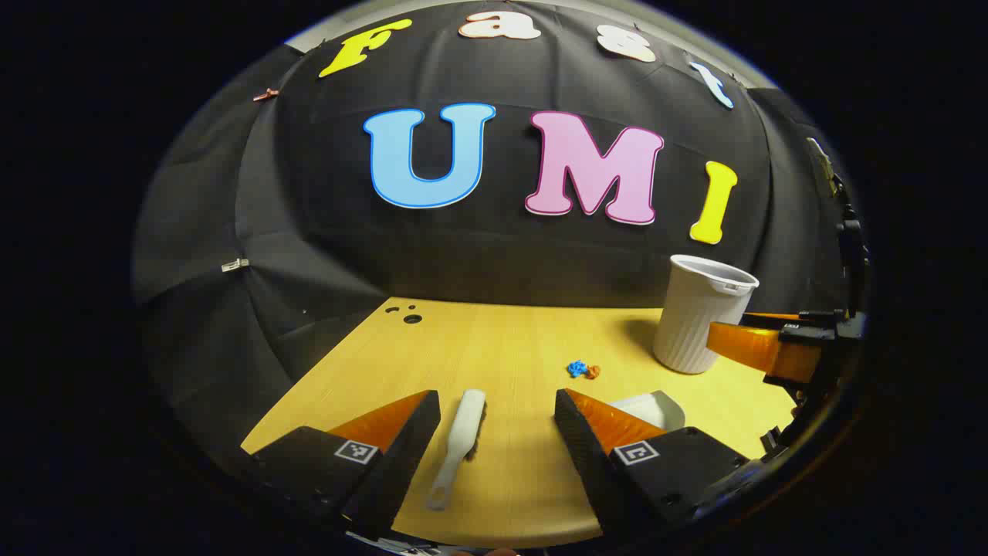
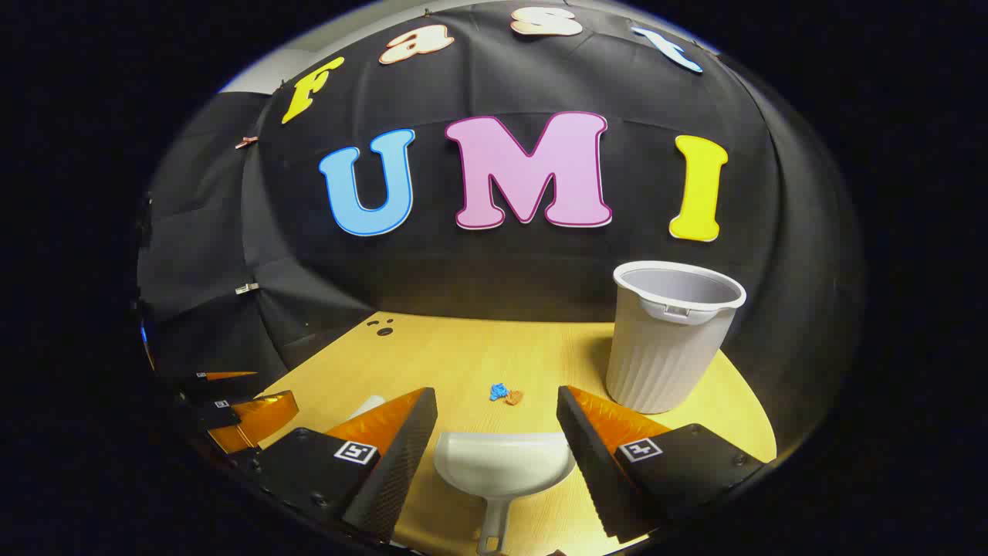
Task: Pick up the small broom and dustpan from the desktop, sweep the trash into the dustpan with the broom, and then empty the trash into the garbage bin.
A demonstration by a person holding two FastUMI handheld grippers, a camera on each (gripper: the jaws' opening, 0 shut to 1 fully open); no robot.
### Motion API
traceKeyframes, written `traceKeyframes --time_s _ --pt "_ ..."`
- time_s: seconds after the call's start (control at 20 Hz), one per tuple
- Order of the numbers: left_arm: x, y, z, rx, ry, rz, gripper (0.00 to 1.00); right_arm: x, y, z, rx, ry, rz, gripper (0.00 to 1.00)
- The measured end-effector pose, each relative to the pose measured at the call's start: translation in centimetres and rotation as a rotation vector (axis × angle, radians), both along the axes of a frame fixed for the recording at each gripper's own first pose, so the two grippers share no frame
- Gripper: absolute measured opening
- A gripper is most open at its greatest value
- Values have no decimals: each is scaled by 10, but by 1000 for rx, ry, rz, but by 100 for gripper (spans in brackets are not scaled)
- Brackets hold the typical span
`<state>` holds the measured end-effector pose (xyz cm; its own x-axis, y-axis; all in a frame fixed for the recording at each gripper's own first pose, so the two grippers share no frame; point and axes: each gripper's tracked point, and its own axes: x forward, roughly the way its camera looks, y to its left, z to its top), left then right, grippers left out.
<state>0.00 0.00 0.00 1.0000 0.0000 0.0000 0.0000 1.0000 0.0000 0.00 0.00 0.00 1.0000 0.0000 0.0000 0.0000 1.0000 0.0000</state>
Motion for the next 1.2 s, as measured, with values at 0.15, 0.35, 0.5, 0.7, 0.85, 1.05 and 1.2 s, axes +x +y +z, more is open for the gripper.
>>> traceKeyframes --time_s 0.15,0.35,0.5,0.7,0.85,1.05,1.2 --pt "2 2 -3 0 13 -47 95 4 3 -10 10 35 -11 97" --pt "6 22 -10 0 27 -28 95 5 6 -12 8 44 -15 98" --pt "11 34 -14 -21 35 -5 96 9 6 -9 3 39 -24 98" --pt "17 47 -12 -29 32 27 96 13 6 -10 -13 51 -22 98" --pt "23 54 -12 -39 39 40 96 17 4 -14 -18 69 -14 98" --pt "33 58 -23 -30 87 34 96 20 1 -25 -21 103 5 98" --pt "42 58 -41 -108 183 26 96 23 -1 -41 -19 153 24 98"
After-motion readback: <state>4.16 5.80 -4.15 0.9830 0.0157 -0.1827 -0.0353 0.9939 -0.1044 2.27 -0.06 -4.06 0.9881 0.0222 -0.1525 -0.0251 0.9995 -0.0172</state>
